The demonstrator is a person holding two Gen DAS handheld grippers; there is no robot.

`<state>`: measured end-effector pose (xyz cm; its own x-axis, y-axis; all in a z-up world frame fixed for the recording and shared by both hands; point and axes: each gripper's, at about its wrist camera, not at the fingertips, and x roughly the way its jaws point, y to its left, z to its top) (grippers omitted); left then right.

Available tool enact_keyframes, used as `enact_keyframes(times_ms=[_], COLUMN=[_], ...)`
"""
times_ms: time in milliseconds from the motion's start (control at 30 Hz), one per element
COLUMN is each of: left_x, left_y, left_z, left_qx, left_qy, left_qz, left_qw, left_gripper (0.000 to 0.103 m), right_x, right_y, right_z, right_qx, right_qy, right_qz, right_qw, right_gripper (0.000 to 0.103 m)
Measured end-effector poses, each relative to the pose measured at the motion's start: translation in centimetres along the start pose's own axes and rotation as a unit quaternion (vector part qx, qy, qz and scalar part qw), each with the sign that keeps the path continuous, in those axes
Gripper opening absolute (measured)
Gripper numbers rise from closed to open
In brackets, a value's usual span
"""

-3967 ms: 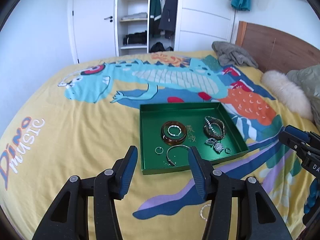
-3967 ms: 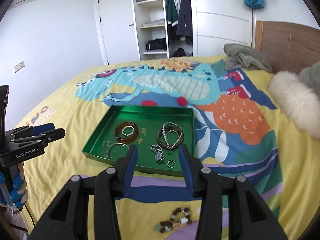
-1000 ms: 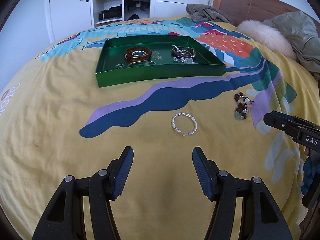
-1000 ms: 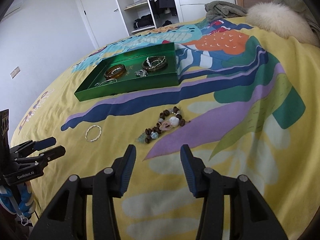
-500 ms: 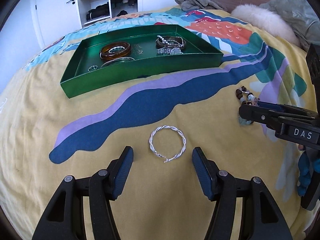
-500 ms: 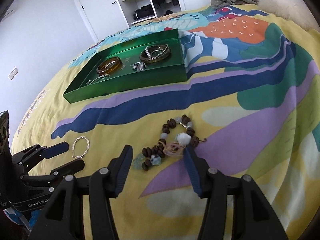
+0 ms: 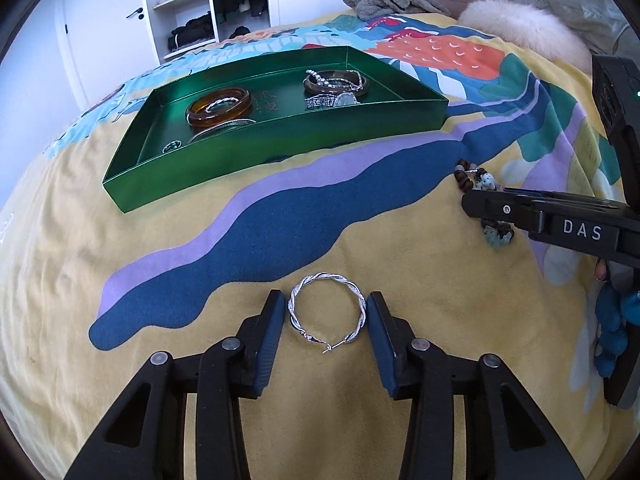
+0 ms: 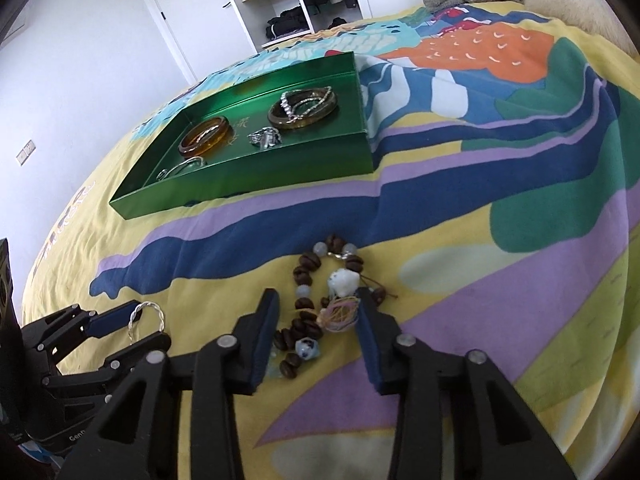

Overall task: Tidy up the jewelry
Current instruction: 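Grasp the twisted silver hoop with the left tool while the right tool grasps the beaded bracelet, then carry the hoop and beaded bracelet over the green tray with both tools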

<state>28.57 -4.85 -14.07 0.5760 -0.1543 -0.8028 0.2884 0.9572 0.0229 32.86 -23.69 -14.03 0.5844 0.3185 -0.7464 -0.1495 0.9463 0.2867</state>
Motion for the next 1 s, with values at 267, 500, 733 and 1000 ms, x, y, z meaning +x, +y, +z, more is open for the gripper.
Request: enact_keyframes(times_ms=[267,500,733,1000], left_x=[-0.4,-1.6,-3.4,-6.1], left_y=[-0.1,-0.4,-1.0,-1.5], left_z=[0.1,0.0,-0.4,-0.7], left_qx=[0.000,-0.005,-0.003,-0.011], left_qy=[-0.002,-0.008,-0.018,-0.034], left_qz=[0.003,-0.001,0.000,0.002], left_qw=[1.0000,1.0000,0.9998,0.9994], left_gripper=[0.038,0.038,0.038,0.038], right_x=[-0.7,-2.3,-4.4,-7.1], right_y=[-0.4,0.1,0.7,1.7], right_z=[-0.5,-1.8,-3.3,-4.5], right_qx=[0.003,0.002,-0.001,-0.004], right_qy=[-0.001,-0.006,-0.012,-0.025], right_qz=[0.010,0.015,0.019,0.021], right_qw=[1.000,1.000,1.000,0.999], right_gripper=[0.009,0.009,0.009,0.009])
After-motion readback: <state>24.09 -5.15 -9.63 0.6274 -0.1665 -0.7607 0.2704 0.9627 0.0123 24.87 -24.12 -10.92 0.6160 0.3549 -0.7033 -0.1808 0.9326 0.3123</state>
